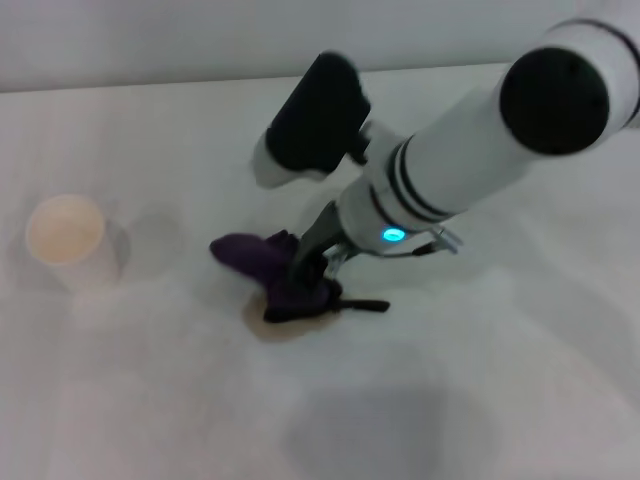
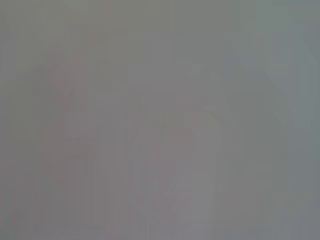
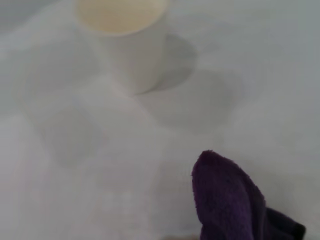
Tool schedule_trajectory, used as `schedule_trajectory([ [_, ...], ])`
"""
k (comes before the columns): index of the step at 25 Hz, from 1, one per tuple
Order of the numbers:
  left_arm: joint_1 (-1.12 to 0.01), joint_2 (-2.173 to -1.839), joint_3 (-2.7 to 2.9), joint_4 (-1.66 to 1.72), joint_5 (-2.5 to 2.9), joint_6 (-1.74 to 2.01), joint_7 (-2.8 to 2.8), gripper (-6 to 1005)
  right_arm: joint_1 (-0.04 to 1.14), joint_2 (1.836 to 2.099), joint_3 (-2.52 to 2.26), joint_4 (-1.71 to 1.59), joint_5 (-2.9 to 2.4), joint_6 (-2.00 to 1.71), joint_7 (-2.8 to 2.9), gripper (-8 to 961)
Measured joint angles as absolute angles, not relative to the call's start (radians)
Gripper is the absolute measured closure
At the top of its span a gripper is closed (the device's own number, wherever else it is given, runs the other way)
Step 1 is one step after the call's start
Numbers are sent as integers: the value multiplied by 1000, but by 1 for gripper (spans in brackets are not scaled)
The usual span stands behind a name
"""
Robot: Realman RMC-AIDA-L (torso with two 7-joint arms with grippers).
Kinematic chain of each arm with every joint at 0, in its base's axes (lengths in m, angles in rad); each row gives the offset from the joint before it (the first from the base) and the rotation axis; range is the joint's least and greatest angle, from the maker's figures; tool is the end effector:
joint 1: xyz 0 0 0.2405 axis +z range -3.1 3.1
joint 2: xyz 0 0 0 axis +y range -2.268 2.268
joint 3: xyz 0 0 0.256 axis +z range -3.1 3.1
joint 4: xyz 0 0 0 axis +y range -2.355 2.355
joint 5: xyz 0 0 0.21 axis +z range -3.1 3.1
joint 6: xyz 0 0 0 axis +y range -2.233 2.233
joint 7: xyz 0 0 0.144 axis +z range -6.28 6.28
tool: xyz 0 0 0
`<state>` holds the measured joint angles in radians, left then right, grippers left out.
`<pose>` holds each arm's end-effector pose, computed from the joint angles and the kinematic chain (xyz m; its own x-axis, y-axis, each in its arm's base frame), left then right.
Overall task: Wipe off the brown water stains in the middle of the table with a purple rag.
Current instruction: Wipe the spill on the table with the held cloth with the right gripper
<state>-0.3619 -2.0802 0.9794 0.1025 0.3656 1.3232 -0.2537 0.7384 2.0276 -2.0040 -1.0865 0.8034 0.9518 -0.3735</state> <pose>-0.3625 0.3044 0.0423 0.7105 -0.1685 0.6832 0.6945 0.0121 -0.7194 0.1414 0.3531 -0.1168 0.8623 -0.4800 0.1611 -0.3954 -0.8371 -0.3781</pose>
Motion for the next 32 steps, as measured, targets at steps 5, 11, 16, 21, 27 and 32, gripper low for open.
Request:
schedule_trajectory([
  [5, -372, -2077, 976, 109, 362, 1315, -249, 112, 736, 2028, -2047, -1075, 920, 932, -401, 842],
  [11, -394, -2076, 974, 110, 359, 1306, -249, 113, 743, 2028, -2072, -1039, 1045, 934, -502, 843],
  [16, -399, -2075, 973, 110, 348, 1305, -248, 112, 755, 2025, -2053, -935, 1032, 877, -506, 844],
  [21, -400, -2076, 972, 110, 328, 1305, -248, 113, 747, 2021, -1939, -874, 912, 857, -497, 844],
  [27, -400, -2077, 972, 110, 302, 1305, -249, 114, 720, 2017, -1777, -868, 720, 870, -486, 845],
  [32, -400, -2077, 972, 110, 297, 1305, -252, 113, 730, 2024, -1787, -903, 710, 887, -488, 846],
])
